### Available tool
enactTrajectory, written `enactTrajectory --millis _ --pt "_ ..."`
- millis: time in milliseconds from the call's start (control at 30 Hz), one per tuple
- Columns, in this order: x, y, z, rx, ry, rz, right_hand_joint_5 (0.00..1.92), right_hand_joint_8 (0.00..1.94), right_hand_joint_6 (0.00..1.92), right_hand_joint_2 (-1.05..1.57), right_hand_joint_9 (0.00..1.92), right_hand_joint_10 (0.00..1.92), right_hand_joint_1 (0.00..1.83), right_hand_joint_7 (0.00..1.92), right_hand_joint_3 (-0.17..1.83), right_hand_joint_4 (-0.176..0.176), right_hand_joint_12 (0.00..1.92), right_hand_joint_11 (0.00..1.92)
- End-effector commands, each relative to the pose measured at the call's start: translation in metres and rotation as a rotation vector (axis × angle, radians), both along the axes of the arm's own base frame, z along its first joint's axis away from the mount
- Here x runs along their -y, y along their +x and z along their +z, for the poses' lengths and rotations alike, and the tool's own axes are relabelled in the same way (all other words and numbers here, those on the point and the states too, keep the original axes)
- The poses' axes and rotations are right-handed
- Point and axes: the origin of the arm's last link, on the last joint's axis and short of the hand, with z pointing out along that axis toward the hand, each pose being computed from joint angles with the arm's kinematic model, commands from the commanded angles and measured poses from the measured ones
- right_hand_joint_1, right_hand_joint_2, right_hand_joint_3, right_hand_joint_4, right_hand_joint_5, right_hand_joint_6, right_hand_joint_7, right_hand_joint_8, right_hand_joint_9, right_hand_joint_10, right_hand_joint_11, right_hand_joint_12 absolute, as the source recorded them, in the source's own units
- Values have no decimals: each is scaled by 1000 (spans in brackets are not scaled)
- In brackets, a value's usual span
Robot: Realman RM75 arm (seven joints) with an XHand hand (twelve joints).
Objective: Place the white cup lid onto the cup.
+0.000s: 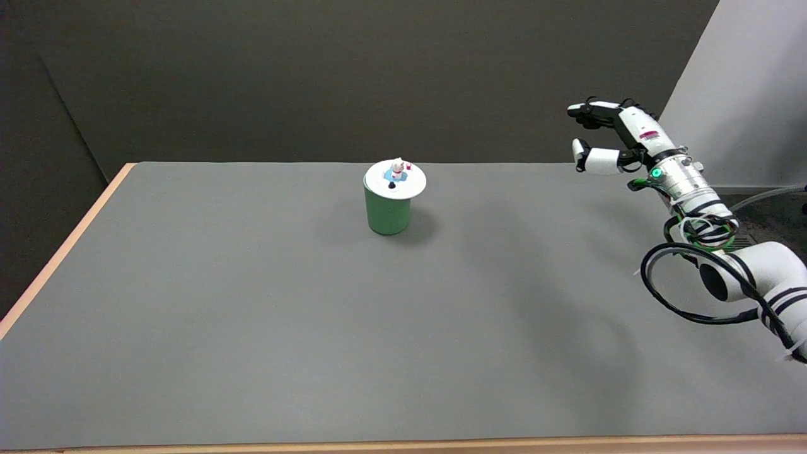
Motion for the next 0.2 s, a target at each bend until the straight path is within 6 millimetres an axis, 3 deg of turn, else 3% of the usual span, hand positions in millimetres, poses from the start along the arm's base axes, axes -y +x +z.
enactTrajectory --millis 33,200 --pt "-12 -8 11 27 -30 4 559 174 201 679 623 209 651 609 1032 60 807 263" --pt "-13 -8 12 31 -31 6 558 174 201 679 623 209 651 609 1033 60 806 265"
